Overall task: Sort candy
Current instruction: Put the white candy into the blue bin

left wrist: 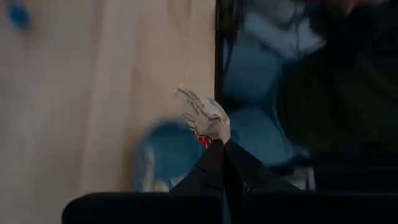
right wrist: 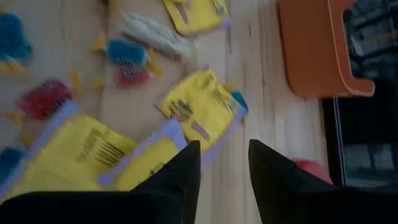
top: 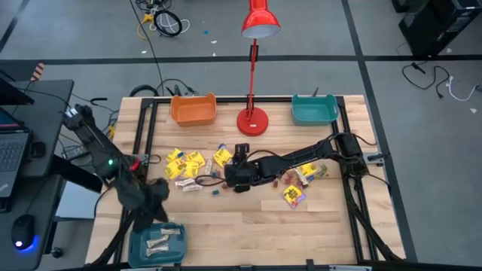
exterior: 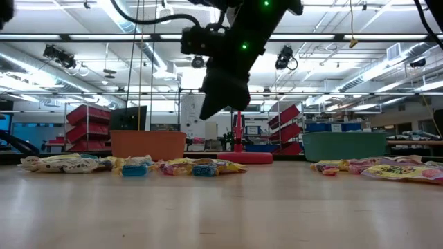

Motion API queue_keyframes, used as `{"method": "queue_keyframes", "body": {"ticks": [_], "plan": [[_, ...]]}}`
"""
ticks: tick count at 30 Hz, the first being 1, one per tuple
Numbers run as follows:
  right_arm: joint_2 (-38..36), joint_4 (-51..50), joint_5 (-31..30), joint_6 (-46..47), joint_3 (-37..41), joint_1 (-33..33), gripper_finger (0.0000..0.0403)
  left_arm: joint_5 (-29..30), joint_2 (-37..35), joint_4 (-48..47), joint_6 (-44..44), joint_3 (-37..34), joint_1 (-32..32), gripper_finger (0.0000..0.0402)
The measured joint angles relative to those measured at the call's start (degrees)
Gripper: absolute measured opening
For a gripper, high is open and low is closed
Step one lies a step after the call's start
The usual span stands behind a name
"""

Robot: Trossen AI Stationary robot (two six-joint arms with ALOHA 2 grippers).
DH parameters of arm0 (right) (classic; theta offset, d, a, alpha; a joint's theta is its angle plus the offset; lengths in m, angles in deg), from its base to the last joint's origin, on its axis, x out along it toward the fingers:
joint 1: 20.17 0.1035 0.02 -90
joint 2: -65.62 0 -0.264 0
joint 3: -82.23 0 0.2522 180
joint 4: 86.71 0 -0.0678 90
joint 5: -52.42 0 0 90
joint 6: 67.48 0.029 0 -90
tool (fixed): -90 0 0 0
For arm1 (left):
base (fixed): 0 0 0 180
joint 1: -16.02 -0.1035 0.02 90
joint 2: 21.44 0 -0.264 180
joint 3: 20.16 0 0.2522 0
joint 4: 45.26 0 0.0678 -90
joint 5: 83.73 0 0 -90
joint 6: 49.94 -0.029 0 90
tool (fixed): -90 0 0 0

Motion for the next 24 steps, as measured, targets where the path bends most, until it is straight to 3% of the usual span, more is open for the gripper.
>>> {"method": "queue_keyframes", "body": {"ticks": [10,14,24], "plan": [[-3.2,-5.9,0.0,2.6,0.0,-1.5,0.0121,-7.8,11.4,-1.9,21.3,3.0,10.1,0.0000],[-4.6,-5.4,0.0,2.7,0.0,-1.6,0.0122,-10.1,14.0,0.5,24.4,3.0,12.5,0.0000],[-5.0,-5.4,0.1,5.0,0.0,-1.4,0.0119,-9.2,19.4,1.3,27.4,3.0,14.0,0.0000]]}}
